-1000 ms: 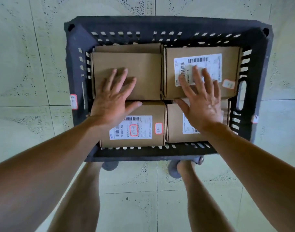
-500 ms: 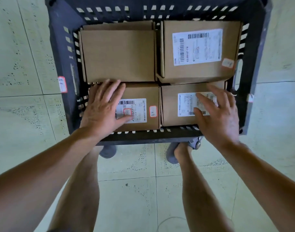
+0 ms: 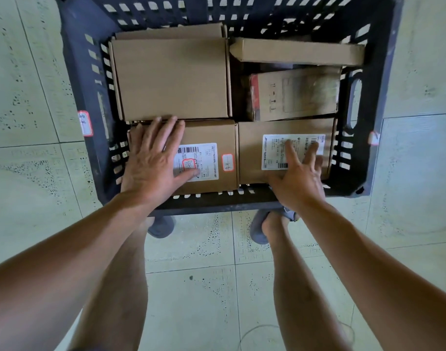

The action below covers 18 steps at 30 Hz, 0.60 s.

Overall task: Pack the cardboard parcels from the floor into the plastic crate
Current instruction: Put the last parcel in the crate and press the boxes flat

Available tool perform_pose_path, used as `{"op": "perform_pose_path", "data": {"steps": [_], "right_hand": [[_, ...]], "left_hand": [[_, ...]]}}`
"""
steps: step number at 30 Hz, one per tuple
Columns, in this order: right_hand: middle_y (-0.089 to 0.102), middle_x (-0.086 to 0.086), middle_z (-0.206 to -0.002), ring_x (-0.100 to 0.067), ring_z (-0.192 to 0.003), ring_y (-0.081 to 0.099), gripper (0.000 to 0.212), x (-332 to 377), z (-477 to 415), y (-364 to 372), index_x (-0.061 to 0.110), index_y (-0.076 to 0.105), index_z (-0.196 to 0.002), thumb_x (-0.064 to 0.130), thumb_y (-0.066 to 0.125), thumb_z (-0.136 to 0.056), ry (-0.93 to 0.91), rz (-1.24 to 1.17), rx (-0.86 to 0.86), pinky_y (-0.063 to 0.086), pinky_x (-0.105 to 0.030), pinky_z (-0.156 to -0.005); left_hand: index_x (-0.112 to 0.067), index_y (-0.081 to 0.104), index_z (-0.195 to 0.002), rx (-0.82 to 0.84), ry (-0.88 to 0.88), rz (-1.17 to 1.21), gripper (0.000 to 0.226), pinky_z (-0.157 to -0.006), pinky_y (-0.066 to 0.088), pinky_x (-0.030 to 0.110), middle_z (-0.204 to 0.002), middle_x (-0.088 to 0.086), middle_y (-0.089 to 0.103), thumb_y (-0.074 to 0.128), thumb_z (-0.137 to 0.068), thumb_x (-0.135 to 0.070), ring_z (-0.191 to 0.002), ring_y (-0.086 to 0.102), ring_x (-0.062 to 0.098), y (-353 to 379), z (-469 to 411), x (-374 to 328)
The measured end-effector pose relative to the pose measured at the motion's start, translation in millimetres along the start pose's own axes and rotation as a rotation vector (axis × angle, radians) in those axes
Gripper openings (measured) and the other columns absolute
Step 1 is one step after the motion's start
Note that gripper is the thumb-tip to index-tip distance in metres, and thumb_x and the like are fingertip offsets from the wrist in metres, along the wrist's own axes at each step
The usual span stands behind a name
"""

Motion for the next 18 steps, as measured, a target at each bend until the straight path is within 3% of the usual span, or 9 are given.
{"op": "perform_pose_path", "data": {"steps": [5, 8, 11, 14, 18], "right_hand": [[-0.019, -0.007, -0.161, -0.041, -0.147, -0.008, 0.080, 0, 3, -2, 0.040, 0.002, -0.153, 0.041, 0.053, -0.092, -0.004, -0.037, 0.003, 0.028, -0.056, -0.111], [-0.009, 0.002, -0.163, -0.030, -0.149, -0.001, 0.076, -4, 6, -18, 0.041, 0.011, -0.151, 0.041, 0.053, -0.087, -0.019, -0.106, -0.068, 0.026, -0.053, -0.112], [0.004, 0.005, -0.163, -0.024, -0.149, 0.006, 0.067, -5, 5, -34, 0.037, 0.024, -0.150, 0.040, 0.053, -0.089, -0.103, -0.133, -0.188, 0.026, -0.051, -0.116], [0.009, 0.005, -0.162, -0.022, -0.148, 0.009, 0.063, -6, -5, -46, 0.033, 0.029, -0.149, 0.036, 0.054, -0.092, -0.154, -0.149, -0.232, 0.029, -0.048, -0.114], [0.010, 0.008, -0.162, -0.020, -0.148, 0.011, 0.066, -5, -21, -59, 0.034, 0.025, -0.150, 0.035, 0.055, -0.092, -0.206, -0.169, -0.259, 0.030, -0.047, -0.112]], "left_hand": [[-0.008, 0.032, -0.149, -0.027, -0.012, 0.056, 0.095, -0.117, 0.017, 0.052, -0.156, 0.010, 0.032, 0.059, -0.078, -0.066, -0.142, 0.028, 0.035, -5, 1, -2], [-0.008, 0.038, -0.146, -0.168, 0.020, 0.193, 0.086, -0.117, 0.021, 0.051, -0.153, 0.010, 0.036, 0.053, -0.082, -0.063, -0.141, 0.030, 0.033, -31, -18, -21], [-0.007, 0.036, -0.147, -0.283, 0.140, 0.256, 0.080, -0.116, 0.026, 0.050, -0.153, 0.014, 0.036, 0.063, -0.083, -0.046, -0.141, 0.032, 0.035, -60, -69, -50], [-0.008, 0.024, -0.152, -0.201, 0.198, 0.171, 0.083, -0.118, 0.021, 0.045, -0.158, 0.013, 0.027, 0.068, -0.085, -0.028, -0.143, 0.027, 0.033, -78, -125, -74], [-0.013, 0.022, -0.153, -0.016, 0.214, 0.021, 0.076, -0.117, 0.017, 0.042, -0.156, 0.009, 0.031, 0.062, -0.091, -0.029, -0.143, 0.026, 0.028, -76, -168, -84]]}}
Point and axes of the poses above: each hand's wrist, its own z-axis away from the middle knuckle, its own y-axis out of the palm, x = y × z, the point moved 3 cm from there along -z, towards the middle knuckle
